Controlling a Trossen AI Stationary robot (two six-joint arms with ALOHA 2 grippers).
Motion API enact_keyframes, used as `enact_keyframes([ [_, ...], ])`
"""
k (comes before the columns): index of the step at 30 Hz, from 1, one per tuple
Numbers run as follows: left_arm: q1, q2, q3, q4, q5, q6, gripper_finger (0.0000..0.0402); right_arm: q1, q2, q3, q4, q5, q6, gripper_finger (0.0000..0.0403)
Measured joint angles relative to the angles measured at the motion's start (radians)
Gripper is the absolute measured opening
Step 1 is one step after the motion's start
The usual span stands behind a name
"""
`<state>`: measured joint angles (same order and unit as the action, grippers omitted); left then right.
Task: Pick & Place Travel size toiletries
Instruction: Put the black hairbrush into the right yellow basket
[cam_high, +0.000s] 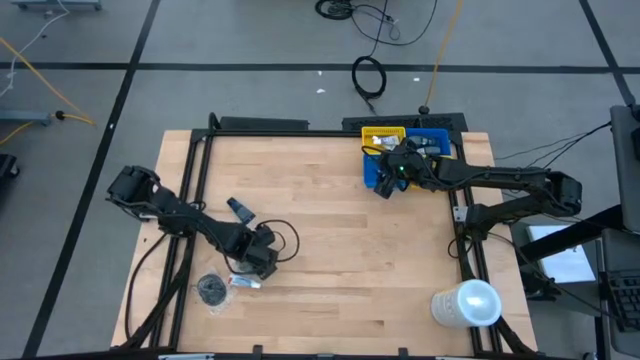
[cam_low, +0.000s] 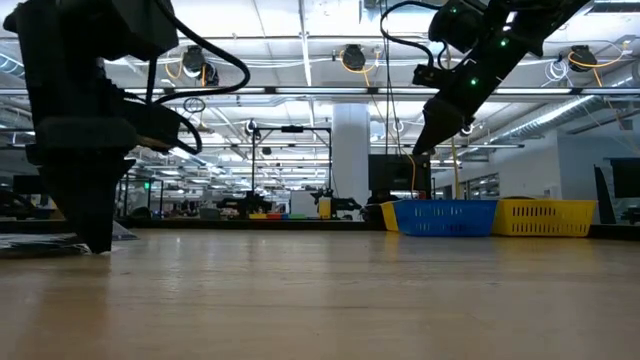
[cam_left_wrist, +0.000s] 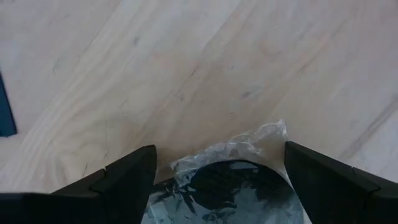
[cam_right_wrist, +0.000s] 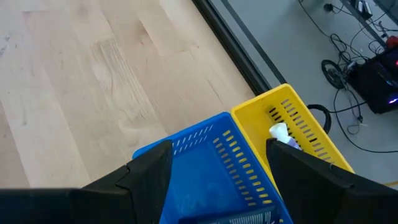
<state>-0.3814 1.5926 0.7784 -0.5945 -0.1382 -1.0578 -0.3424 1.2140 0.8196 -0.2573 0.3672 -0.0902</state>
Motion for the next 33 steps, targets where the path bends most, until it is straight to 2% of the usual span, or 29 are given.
enact_keyframes([
  [4,-0.009,0.037,0.003,0.006,0.007,-0.003,0.034,0.0,0.0,0.0,-0.001,0.0,0.0,0.0254],
  [8,-0.014,0.071,0.008,0.003,0.018,-0.006,0.0289,0.0,0.0,0.0,-0.001,0.001,0.0,0.0254],
  [12,-0.014,0.067,0.007,0.001,0.016,0.0,0.0194,0.0,0.0,0.0,-0.001,0.001,0.0,0.0254],
  [17,-0.013,0.036,0.009,-0.014,0.007,0.009,0.004,0.0,0.0,0.0,-0.001,0.001,0.0,0.0254],
  [18,-0.012,0.032,0.013,-0.02,0.006,0.015,0.0021,0.0,0.0,0.0,-0.001,0.001,0.0,0.0254],
  [24,-0.012,0.027,0.058,-0.084,-0.045,0.035,0.0002,0.0,0.0,0.0,-0.001,-0.001,0.0,0.0254],
  [33,-0.011,0.024,0.22,-0.196,-0.182,0.128,0.0,0.0,0.0,0.0,-0.001,-0.002,0.0,0.0254],
])
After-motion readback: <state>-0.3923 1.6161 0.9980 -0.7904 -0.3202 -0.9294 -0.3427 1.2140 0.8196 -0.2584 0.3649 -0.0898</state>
